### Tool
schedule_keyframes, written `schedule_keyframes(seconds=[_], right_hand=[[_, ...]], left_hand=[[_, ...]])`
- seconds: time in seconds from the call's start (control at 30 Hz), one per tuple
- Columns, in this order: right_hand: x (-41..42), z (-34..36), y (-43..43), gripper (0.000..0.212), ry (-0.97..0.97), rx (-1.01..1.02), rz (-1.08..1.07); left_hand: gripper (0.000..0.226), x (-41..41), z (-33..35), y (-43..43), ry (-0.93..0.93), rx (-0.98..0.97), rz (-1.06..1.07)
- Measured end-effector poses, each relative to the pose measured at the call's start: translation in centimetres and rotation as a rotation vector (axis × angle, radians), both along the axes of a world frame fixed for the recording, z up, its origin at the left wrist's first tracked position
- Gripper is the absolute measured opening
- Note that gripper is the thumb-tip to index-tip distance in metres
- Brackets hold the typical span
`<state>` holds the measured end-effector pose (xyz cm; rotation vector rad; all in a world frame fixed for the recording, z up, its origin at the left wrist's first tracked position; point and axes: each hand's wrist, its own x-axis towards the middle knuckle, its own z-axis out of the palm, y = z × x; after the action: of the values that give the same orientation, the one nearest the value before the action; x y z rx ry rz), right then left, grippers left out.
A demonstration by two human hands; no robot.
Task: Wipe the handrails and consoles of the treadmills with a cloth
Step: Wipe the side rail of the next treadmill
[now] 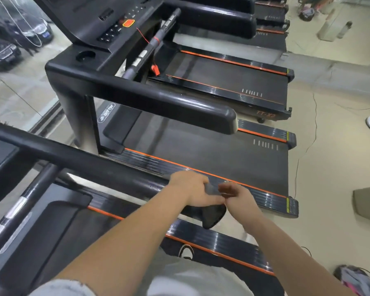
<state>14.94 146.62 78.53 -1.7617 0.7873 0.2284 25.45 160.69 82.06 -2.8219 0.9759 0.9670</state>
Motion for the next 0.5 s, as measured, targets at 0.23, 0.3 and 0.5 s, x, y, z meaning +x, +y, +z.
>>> schedule_keyframes(seconds=[0.23,0.3,0.5], right_hand=[[5.1,1.7,2.1,0.030,-0.029,0.026,-0.098],[6.6,2.1,3.9,0.021,-0.050,-0.007,-0.022],[9.7,3.8,8.4,0.023,-0.109,-0.140,0.267]], left_hand=[[0.045,-1.6,-2.5,8.3,-0.383,-0.578,-0.115],[0.041,0.2,-3.2,14.1,-0.523,-0.621,-0.034],[0.044,4.3,-3.8,24.1,-0.781,-0.540,0.608]])
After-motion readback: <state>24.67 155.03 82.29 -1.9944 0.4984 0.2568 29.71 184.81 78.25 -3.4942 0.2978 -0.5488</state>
